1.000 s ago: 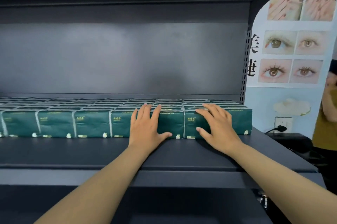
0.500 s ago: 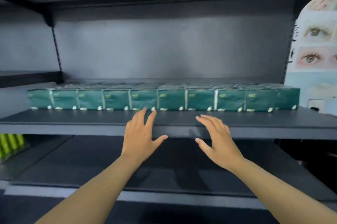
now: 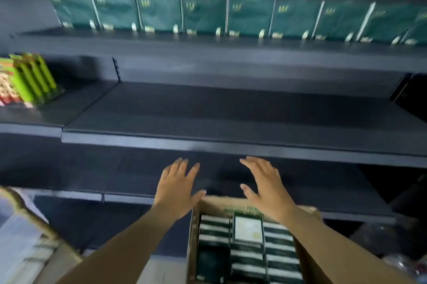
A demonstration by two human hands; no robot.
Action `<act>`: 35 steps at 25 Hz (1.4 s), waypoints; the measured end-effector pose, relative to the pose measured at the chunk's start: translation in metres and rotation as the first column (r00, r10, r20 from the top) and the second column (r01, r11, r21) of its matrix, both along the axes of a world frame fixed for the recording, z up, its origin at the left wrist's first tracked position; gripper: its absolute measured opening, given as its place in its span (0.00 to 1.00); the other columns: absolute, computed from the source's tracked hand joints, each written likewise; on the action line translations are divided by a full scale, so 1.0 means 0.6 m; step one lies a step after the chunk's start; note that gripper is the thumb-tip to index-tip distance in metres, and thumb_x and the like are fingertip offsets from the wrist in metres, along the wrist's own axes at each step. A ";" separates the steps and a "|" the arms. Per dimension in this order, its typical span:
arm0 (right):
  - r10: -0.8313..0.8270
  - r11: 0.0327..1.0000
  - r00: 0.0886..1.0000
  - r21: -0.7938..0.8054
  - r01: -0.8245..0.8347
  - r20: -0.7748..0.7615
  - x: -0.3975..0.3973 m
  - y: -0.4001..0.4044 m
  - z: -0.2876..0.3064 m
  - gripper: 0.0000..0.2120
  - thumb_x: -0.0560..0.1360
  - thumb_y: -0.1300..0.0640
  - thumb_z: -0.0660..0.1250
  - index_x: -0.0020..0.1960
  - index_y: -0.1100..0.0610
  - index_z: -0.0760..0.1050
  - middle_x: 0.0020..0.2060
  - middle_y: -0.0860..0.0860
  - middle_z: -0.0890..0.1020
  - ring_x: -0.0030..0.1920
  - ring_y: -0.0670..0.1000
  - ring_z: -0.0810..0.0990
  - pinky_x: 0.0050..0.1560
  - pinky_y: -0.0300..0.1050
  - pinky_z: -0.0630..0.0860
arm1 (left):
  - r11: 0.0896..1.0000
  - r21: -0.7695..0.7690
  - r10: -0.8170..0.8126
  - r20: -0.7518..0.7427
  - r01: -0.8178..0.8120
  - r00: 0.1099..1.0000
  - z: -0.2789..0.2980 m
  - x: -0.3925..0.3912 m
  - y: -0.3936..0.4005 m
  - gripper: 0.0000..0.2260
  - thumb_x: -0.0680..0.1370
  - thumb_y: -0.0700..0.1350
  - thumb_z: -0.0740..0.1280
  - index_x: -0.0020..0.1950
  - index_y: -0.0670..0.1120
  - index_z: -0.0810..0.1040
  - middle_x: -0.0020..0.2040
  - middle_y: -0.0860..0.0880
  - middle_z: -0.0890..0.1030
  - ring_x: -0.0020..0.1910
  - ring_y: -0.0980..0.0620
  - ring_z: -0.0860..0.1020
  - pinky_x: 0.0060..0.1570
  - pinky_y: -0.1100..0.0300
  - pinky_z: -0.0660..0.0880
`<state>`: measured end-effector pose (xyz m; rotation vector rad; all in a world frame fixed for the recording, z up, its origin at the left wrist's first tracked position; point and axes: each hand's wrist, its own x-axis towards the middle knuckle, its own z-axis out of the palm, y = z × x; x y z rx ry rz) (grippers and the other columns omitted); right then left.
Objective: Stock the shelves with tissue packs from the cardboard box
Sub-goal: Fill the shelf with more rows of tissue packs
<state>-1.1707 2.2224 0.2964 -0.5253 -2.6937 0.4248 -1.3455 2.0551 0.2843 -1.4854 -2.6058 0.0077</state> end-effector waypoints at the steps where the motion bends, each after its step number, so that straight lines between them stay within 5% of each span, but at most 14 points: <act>1: 0.007 1.000 0.999 -0.027 -0.006 0.053 0.001 -0.007 -0.040 0.26 0.77 0.51 0.62 0.73 0.51 0.59 0.71 0.47 0.62 0.71 0.48 0.58 0.68 0.43 0.53 | 0.997 -0.075 0.023 0.063 -0.018 0.998 -0.050 0.004 -0.008 0.34 0.78 0.66 0.52 0.78 0.51 0.48 0.77 0.45 0.54 0.76 0.45 0.50 0.73 0.50 0.50; 7: 0.098 0.935 0.929 -0.353 0.037 0.356 0.029 -0.056 -0.309 0.26 0.78 0.49 0.61 0.73 0.49 0.57 0.71 0.46 0.62 0.72 0.46 0.56 0.72 0.42 0.57 | 0.955 -0.297 0.085 0.303 0.010 0.949 -0.292 0.037 -0.044 0.35 0.77 0.65 0.55 0.78 0.51 0.47 0.77 0.43 0.51 0.76 0.44 0.48 0.73 0.48 0.46; 15: 0.182 0.749 0.833 -0.623 0.227 0.523 -0.012 -0.101 -0.535 0.29 0.75 0.54 0.68 0.72 0.52 0.62 0.69 0.50 0.67 0.69 0.52 0.67 0.67 0.41 0.65 | 0.998 0.054 -0.049 0.474 0.027 0.879 -0.421 0.025 -0.065 0.29 0.76 0.63 0.52 0.72 0.48 0.64 0.71 0.43 0.69 0.71 0.41 0.64 0.70 0.41 0.57; 19: 0.182 0.788 0.803 -0.573 0.226 0.567 -0.068 -0.085 -0.568 0.32 0.74 0.56 0.68 0.74 0.56 0.58 0.71 0.54 0.65 0.71 0.54 0.62 0.70 0.43 0.59 | 0.994 0.107 -0.072 0.527 0.017 0.847 -0.434 0.021 -0.066 0.26 0.76 0.61 0.53 0.72 0.51 0.61 0.72 0.45 0.67 0.73 0.43 0.61 0.71 0.45 0.51; 23: 0.227 0.823 0.744 -0.533 0.199 0.629 -0.086 -0.076 -0.590 0.23 0.74 0.60 0.67 0.69 0.56 0.68 0.63 0.54 0.74 0.63 0.54 0.71 0.64 0.44 0.67 | 0.989 0.147 -0.084 0.576 -0.003 0.813 -0.439 0.024 -0.066 0.25 0.77 0.63 0.51 0.71 0.53 0.59 0.73 0.46 0.66 0.74 0.45 0.60 0.72 0.44 0.52; 25: 0.253 0.764 0.736 -0.596 0.246 0.628 -0.086 -0.072 -0.589 0.17 0.75 0.60 0.65 0.64 0.58 0.72 0.58 0.54 0.76 0.58 0.54 0.74 0.58 0.44 0.70 | 0.987 0.160 -0.087 0.588 -0.010 0.805 -0.442 0.025 -0.067 0.26 0.78 0.65 0.48 0.71 0.53 0.59 0.73 0.46 0.66 0.74 0.44 0.60 0.72 0.42 0.54; 29: 0.339 0.595 0.676 -0.706 0.384 0.654 -0.084 -0.066 -0.577 0.22 0.73 0.62 0.69 0.66 0.59 0.70 0.60 0.56 0.76 0.60 0.53 0.75 0.46 0.32 0.72 | 0.986 0.165 -0.090 0.585 -0.010 0.806 -0.445 0.025 -0.069 0.25 0.78 0.65 0.48 0.71 0.53 0.60 0.73 0.46 0.66 0.74 0.44 0.61 0.72 0.43 0.53; 35: 0.316 0.471 0.746 -0.780 0.413 0.586 -0.058 -0.068 -0.573 0.23 0.73 0.58 0.70 0.67 0.53 0.70 0.65 0.50 0.73 0.63 0.49 0.71 0.54 0.34 0.67 | 0.989 0.146 -0.076 0.562 -0.008 0.824 -0.441 0.025 -0.069 0.25 0.78 0.64 0.50 0.70 0.52 0.60 0.71 0.44 0.68 0.72 0.42 0.64 0.70 0.40 0.57</act>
